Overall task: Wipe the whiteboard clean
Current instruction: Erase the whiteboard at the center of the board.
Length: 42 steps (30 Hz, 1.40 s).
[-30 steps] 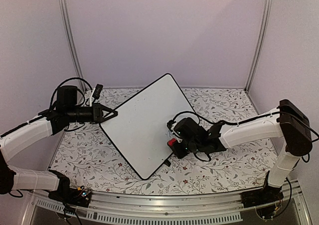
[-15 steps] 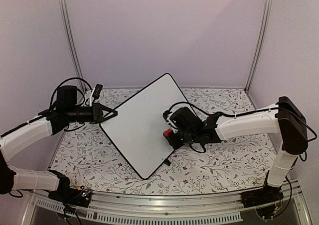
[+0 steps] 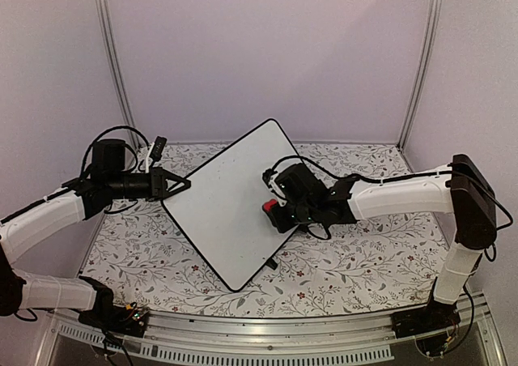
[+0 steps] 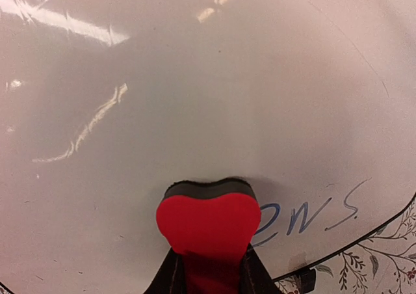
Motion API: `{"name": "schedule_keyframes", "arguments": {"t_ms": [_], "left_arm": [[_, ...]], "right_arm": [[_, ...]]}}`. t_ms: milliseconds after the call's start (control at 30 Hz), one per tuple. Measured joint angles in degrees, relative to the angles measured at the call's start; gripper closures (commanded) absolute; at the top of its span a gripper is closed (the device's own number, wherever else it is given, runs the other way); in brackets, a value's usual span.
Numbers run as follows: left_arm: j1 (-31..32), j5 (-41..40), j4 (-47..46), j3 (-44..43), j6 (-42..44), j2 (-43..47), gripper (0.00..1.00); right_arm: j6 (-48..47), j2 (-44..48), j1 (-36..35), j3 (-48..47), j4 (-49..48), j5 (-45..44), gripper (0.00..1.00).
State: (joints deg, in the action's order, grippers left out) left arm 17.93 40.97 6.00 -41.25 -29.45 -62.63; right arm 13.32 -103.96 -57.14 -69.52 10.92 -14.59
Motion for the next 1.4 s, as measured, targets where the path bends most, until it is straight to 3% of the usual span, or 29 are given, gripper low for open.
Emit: {"name": "schedule_keyframes", "arguments": {"t_ms": [1400], "left_arm": [[0.0, -0.1, 0.0, 0.0, -0.2, 0.0, 1.00]], "right_arm": [[2.8, 2.1, 0.2, 9.7, -8.2, 2.4, 1.00]]}}
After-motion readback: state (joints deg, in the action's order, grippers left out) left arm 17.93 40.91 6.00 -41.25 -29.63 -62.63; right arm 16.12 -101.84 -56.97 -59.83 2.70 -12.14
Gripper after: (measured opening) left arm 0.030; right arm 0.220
